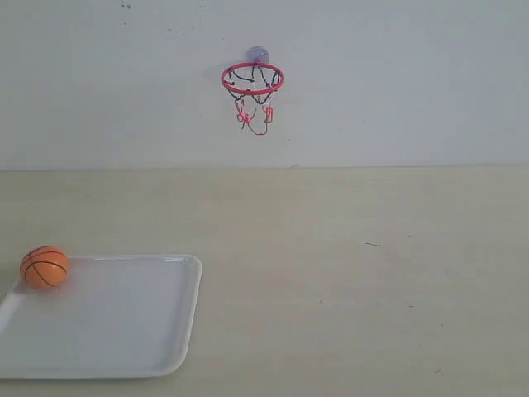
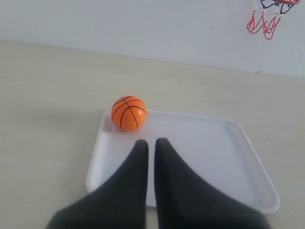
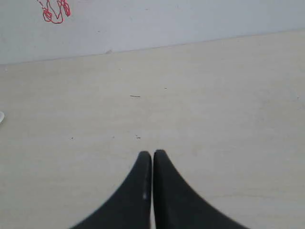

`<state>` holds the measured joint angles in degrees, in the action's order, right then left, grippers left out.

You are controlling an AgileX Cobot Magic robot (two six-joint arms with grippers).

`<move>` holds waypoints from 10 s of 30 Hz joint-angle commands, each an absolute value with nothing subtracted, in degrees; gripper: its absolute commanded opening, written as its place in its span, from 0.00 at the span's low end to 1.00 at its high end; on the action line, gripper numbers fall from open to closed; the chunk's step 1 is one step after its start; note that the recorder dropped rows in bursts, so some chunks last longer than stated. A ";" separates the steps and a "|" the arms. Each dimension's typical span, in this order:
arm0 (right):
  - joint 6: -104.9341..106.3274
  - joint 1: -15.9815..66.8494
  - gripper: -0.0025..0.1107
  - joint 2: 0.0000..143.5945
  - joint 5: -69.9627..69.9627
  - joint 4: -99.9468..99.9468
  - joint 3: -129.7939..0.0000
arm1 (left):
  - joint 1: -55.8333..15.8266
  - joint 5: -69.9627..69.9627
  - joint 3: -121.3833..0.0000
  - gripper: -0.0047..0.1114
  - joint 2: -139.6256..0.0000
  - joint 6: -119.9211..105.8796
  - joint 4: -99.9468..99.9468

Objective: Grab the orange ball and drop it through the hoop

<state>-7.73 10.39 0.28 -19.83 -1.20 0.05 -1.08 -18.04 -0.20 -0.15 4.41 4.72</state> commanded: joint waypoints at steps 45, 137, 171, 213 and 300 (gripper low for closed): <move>-7.52 10.31 0.02 0.00 -19.16 -0.98 0.00 | -1.21 -8.20 -21.96 0.08 0.00 8.08 3.64; -7.52 10.31 0.02 0.00 -19.16 -0.98 0.00 | -1.21 -50.79 -80.07 0.23 -118.37 -3.10 -1.24; -7.52 10.31 0.02 0.00 -19.16 -0.98 0.00 | -1.42 -54.85 -121.37 0.09 -119.42 -29.21 55.65; -7.52 10.31 0.02 0.00 -19.16 -0.98 0.00 | -12.55 -41.72 -148.03 0.09 -146.99 -37.29 61.00; -7.52 10.31 0.02 0.00 -19.16 -0.98 0.00 | -2.89 -61.26 -60.97 0.08 -101.94 -54.48 76.33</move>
